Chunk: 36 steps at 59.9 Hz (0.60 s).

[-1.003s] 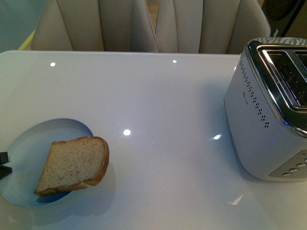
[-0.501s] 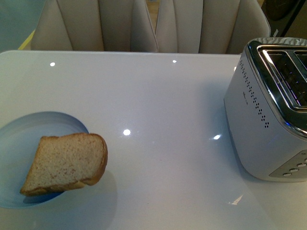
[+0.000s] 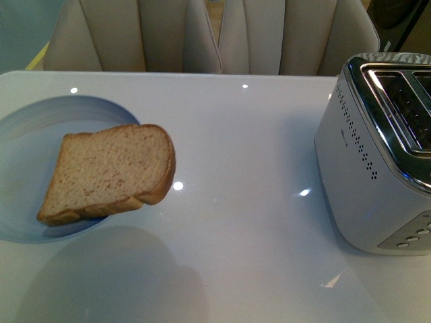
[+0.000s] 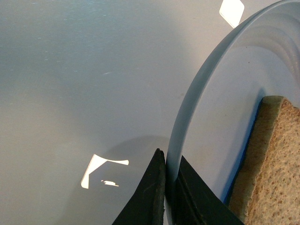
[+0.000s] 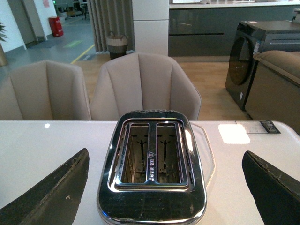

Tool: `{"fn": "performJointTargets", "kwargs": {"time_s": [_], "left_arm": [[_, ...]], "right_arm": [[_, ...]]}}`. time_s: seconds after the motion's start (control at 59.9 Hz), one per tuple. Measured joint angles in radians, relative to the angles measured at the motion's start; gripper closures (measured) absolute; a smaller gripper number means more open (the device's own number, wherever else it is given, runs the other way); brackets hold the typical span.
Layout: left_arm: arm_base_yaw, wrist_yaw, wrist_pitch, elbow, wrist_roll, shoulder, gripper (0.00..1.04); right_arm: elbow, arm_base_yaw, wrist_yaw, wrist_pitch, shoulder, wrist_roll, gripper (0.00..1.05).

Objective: Left arm holds plate, right arm toasts bread

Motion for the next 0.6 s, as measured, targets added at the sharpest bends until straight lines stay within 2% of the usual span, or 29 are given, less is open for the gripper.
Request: {"fn": "performJointTargets", "kwargs": {"time_s": [0.184, 0.602], "left_arm": [[-0.161, -0.052, -0.069, 0.068, -0.12, -0.092, 1.02], [-0.457, -0.143, -0.168, 0.185, -0.275, -0.151, 1.02]], "right_arm": [[0.0, 0.0, 0.0, 0.0, 0.0, 0.0, 0.09], [0.0, 0.0, 0.0, 0.0, 0.0, 0.0, 0.09]]}}
